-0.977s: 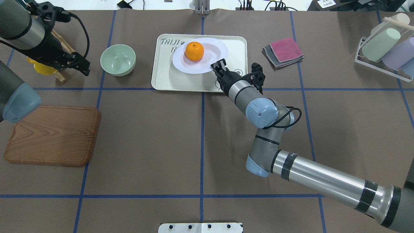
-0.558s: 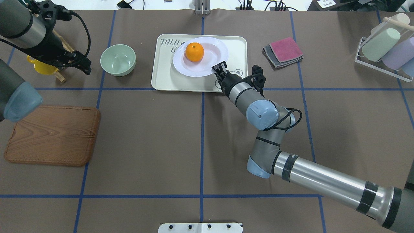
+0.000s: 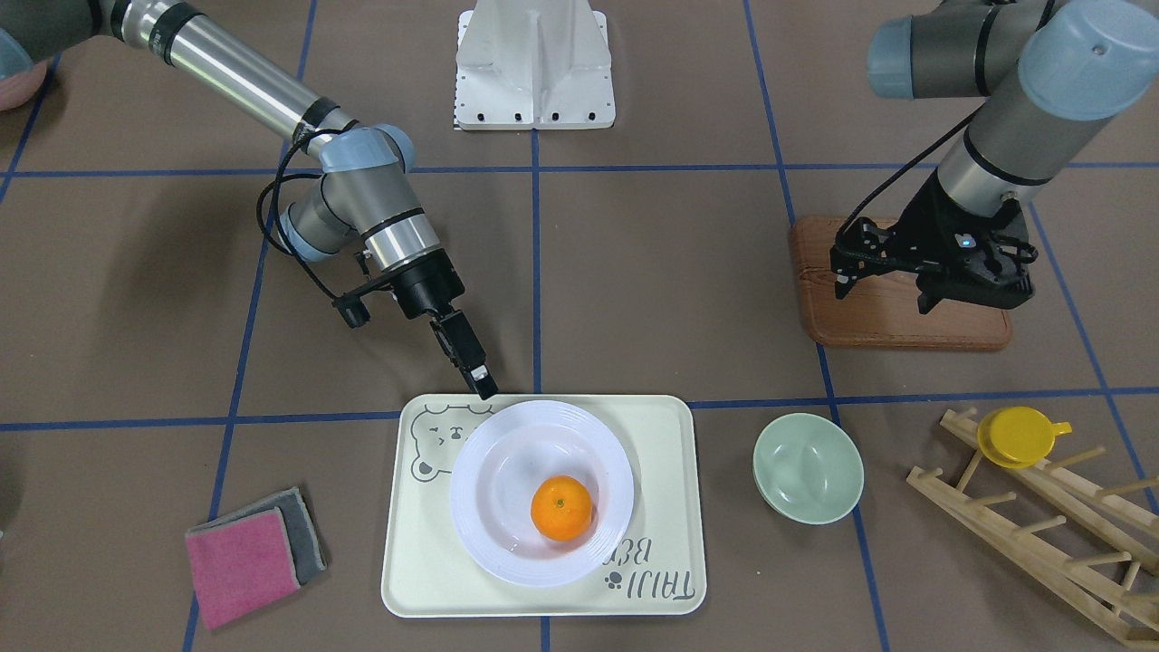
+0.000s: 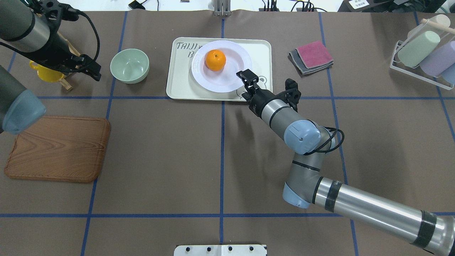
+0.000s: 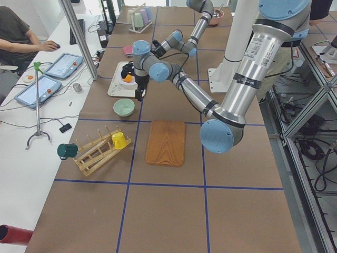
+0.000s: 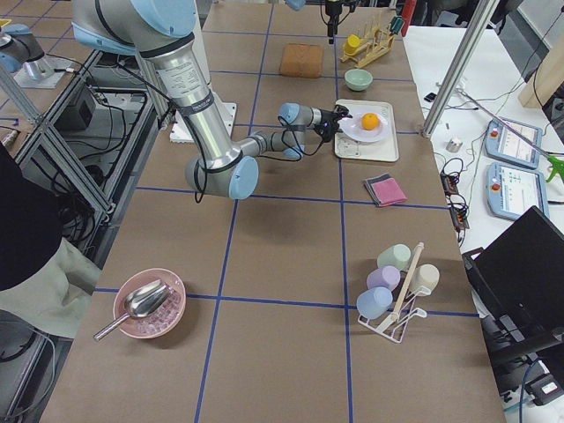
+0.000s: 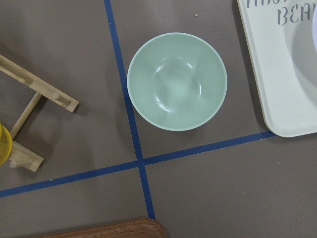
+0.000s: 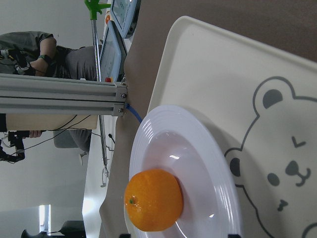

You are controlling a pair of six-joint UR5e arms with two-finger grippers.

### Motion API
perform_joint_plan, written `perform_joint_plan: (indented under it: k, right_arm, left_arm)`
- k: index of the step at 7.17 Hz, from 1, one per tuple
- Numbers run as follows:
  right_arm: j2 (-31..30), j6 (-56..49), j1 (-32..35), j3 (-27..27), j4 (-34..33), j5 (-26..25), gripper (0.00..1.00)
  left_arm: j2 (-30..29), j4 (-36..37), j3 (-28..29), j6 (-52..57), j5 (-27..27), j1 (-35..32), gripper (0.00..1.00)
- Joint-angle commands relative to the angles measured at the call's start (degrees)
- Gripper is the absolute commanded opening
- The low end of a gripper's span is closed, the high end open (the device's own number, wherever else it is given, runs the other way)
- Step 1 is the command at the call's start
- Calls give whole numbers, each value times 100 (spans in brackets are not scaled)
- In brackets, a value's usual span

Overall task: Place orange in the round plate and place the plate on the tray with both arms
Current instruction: 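Release the plate rim and pull the right gripper back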

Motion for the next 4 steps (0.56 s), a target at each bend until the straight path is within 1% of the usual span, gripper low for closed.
perform_joint_plan:
  k: [1,2,3,4]
  right_arm:
    - [-546,-1078,-328,768,-12,46,100]
    - [-757,-2286,-512,753,23,195,100]
    - [-733,-3595,-305,718,15,832,100]
    - [-793,-4017,193,709,-38,1769,100]
  left_arm:
    - [5,-7,-78,-77,-1,0,99]
    - [14,-24,-78,-60,17,0,99]
    - [58,-50,-78,18,25,0,99]
    - [93,-68,-87,45,34,0,99]
